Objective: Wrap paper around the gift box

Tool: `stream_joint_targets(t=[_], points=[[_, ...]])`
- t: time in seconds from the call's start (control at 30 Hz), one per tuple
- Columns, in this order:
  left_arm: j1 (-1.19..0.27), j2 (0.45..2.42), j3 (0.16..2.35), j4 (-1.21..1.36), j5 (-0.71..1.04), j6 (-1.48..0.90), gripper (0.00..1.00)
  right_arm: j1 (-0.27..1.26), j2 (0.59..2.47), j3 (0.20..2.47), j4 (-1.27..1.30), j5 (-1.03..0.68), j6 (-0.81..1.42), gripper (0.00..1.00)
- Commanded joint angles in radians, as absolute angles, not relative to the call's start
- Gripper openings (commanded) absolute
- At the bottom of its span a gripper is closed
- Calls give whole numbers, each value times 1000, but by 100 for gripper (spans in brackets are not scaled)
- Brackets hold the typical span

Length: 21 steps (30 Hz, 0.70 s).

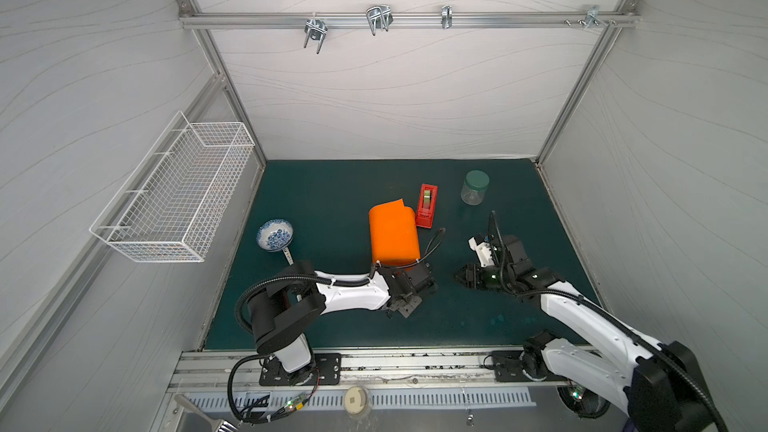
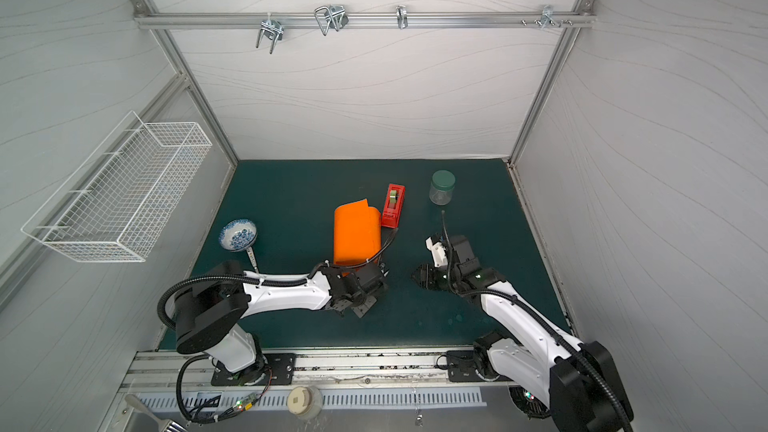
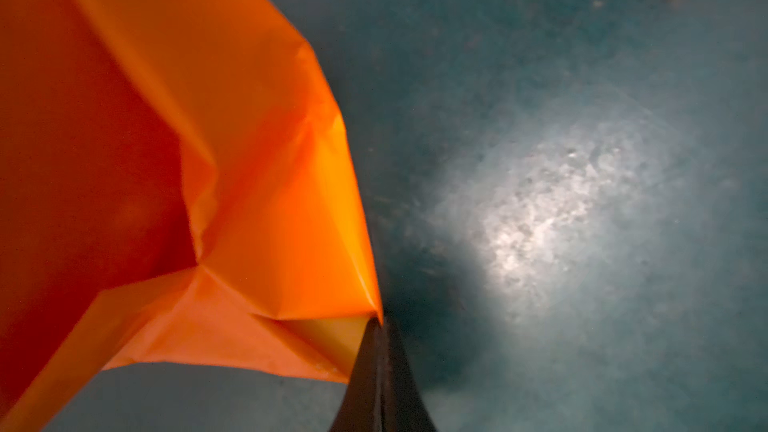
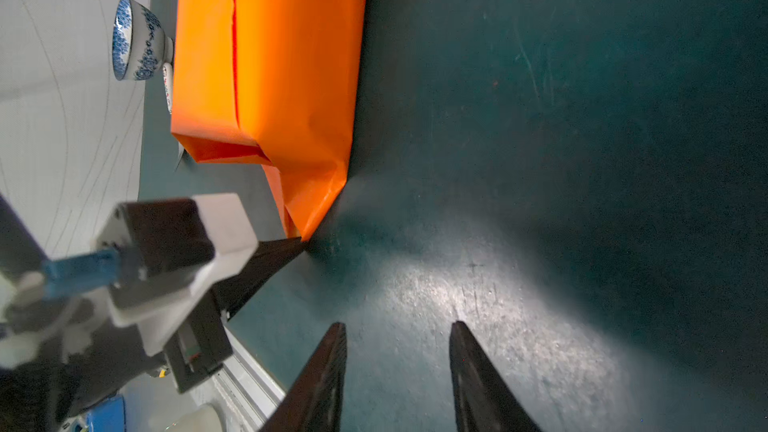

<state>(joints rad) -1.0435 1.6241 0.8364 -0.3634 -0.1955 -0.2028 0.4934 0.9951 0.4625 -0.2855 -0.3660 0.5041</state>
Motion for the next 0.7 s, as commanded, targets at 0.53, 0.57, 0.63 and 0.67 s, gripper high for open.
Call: stream_joint_targets(t=[0.53,0.57,0.63,0.67], points=[[-919,1489,824,-306,81,-225,0,988,1341,316,476,-10,805,13],[-917,1489,826,-308,81,-224,0,998,1366,316,510,8,809,14],[-910,1484,827,-314,85,-221,0,1017,1424,314,596,41,813,13],[-909,1484,826,-314,89,-221,0,1024,1452,315,634,53,815,13]])
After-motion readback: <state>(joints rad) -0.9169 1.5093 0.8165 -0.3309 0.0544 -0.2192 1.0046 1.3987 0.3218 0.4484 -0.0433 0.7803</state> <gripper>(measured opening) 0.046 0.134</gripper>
